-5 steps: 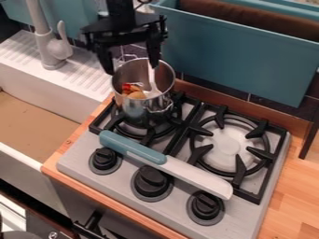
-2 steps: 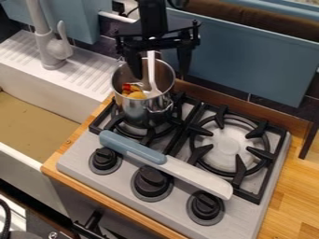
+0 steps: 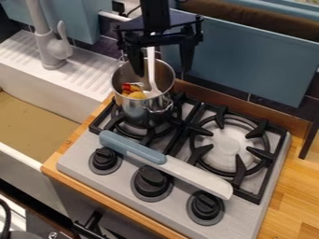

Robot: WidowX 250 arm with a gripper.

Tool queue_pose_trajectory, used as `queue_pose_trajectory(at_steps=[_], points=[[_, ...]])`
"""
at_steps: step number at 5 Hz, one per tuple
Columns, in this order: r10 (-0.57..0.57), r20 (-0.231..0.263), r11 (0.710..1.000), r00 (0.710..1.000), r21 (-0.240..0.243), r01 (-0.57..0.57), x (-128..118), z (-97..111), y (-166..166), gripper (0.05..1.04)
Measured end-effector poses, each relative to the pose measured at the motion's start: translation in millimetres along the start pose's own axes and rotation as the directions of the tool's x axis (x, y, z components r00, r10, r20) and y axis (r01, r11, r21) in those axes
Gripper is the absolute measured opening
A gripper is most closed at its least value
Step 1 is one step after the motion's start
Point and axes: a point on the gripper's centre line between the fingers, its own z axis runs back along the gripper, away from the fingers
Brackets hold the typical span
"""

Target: Move the silver pot from the left side to the right side of the burner

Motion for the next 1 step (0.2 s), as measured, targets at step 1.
queue_pose_trajectory(at_steps=[1], points=[[-0.016, 0.024, 1.0, 1.0, -0.01, 0.016, -0.1, 9.1, -0.3, 1.0]])
